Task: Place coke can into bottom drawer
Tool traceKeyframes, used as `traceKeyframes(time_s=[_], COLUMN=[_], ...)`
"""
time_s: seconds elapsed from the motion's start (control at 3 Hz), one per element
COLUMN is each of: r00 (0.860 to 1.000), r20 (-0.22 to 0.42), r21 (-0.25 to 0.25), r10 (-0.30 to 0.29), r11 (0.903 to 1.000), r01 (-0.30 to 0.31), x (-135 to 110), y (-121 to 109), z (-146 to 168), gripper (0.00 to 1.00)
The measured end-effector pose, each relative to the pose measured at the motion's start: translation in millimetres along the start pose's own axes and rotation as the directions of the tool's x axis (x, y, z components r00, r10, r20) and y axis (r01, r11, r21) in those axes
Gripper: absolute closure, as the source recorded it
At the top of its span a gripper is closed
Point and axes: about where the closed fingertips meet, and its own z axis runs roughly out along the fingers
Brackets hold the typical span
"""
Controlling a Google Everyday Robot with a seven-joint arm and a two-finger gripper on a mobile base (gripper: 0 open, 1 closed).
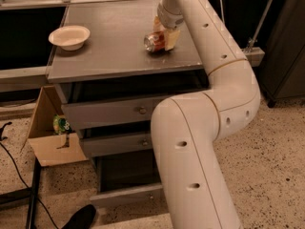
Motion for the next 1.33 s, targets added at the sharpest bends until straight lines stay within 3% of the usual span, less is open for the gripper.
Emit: traceKeyframes(time_s=[0.33,0.67,1.0,1.33], r00=[0.999,0.998,0.988,0.966], r20=[0.010,0.016,0.083,0.171], r21=[0.036,0.083,0.091,0.020], r10=[0.035,0.060,0.132,0.195], r11=[0.9987,0.9947,0.9861,0.9793], r01=[-0.035,-0.061,-0.139,-0.201], x=[2,6,8,2], y=[-3,-6,12,44], z=[-30,-72,-111,-128], gripper=[1.00,1.00,1.00,1.00])
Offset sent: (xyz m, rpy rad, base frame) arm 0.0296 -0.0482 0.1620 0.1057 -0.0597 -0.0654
